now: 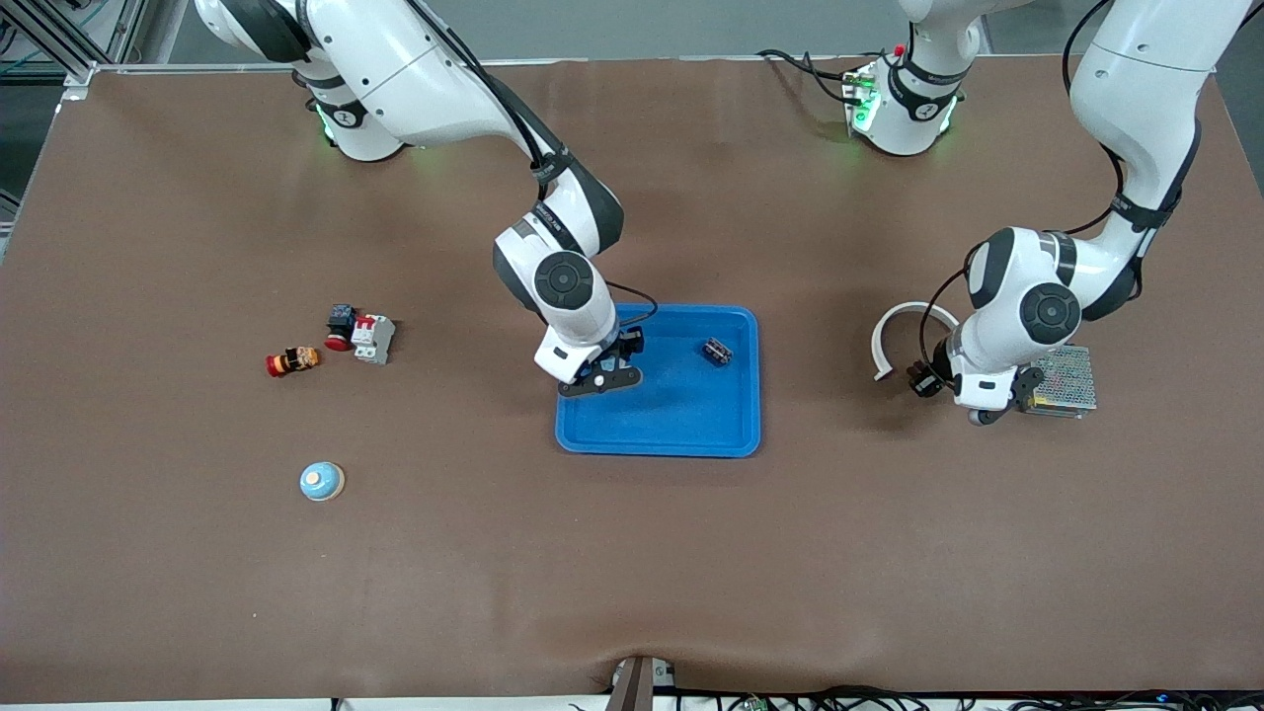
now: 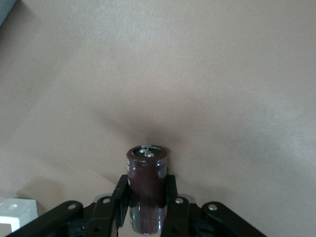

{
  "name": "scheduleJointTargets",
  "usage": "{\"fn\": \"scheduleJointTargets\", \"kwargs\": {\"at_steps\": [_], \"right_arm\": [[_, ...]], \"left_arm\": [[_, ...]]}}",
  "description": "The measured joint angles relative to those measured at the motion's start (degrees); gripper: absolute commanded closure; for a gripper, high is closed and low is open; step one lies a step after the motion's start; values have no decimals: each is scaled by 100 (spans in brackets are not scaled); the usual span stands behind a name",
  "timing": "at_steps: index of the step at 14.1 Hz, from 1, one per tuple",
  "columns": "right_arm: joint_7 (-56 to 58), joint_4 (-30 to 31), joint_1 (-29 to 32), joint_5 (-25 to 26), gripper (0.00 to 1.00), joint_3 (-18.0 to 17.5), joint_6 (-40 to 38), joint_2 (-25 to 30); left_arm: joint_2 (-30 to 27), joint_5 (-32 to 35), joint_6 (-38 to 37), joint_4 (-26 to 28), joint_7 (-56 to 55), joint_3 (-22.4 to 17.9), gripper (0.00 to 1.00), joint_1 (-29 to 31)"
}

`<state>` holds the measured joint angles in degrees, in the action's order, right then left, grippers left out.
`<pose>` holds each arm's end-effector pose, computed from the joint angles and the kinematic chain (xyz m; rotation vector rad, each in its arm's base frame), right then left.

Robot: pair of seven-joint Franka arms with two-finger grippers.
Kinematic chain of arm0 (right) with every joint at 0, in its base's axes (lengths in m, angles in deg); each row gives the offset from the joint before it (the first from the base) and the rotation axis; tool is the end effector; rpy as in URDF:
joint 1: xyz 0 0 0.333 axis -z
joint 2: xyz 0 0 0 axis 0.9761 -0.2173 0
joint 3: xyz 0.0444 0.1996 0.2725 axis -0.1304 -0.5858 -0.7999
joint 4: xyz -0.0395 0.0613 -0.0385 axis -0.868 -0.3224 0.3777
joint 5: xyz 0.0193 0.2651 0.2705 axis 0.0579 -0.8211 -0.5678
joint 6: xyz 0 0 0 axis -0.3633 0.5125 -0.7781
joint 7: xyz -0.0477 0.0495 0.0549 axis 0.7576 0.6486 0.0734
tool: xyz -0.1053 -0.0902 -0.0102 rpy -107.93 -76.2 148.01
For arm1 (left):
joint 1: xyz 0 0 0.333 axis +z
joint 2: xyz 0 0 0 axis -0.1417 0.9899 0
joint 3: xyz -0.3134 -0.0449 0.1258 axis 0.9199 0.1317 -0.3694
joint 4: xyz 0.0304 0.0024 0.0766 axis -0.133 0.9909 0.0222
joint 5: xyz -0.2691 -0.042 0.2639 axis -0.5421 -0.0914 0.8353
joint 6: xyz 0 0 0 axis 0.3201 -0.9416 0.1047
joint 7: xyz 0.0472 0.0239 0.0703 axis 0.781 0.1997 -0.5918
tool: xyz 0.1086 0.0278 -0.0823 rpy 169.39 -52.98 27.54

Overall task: Place electrolytic capacitor and blue bell in tray
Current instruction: 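Lower the bell into the tray and open the right gripper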

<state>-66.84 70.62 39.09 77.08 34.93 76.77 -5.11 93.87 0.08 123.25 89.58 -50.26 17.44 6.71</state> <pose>0.5185 0.4698 0.1927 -3.0419 -0.2498 0.0882 0.5519 -0.0389 0.1899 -2.9544 -0.9890 0.1096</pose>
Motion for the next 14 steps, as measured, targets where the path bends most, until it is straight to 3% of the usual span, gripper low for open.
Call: {"fn": "scheduleJointTargets", "kwargs": {"at_steps": [3, 5, 6, 10, 14], "right_arm": [[0, 7, -37, 2, 60, 0, 123, -62], [0, 12, -66, 4, 44, 0, 187, -110], [0, 12, -75, 5, 1, 0, 195, -119], [2, -8, -81, 13, 0, 5, 208, -118], [3, -125, -67, 22, 0, 77, -135, 31]], "left_arm": [[-79, 0, 5, -202, 0, 159, 100, 1], [-194, 0, -30, -360, 0, 304, 100, -5], [-241, 0, -158, -469, 0, 380, 100, -5], [-297, 0, -917, -1107, -15, 678, 100, -13], [-294, 0, -1003, -1290, -202, 775, 100, -195]]}}
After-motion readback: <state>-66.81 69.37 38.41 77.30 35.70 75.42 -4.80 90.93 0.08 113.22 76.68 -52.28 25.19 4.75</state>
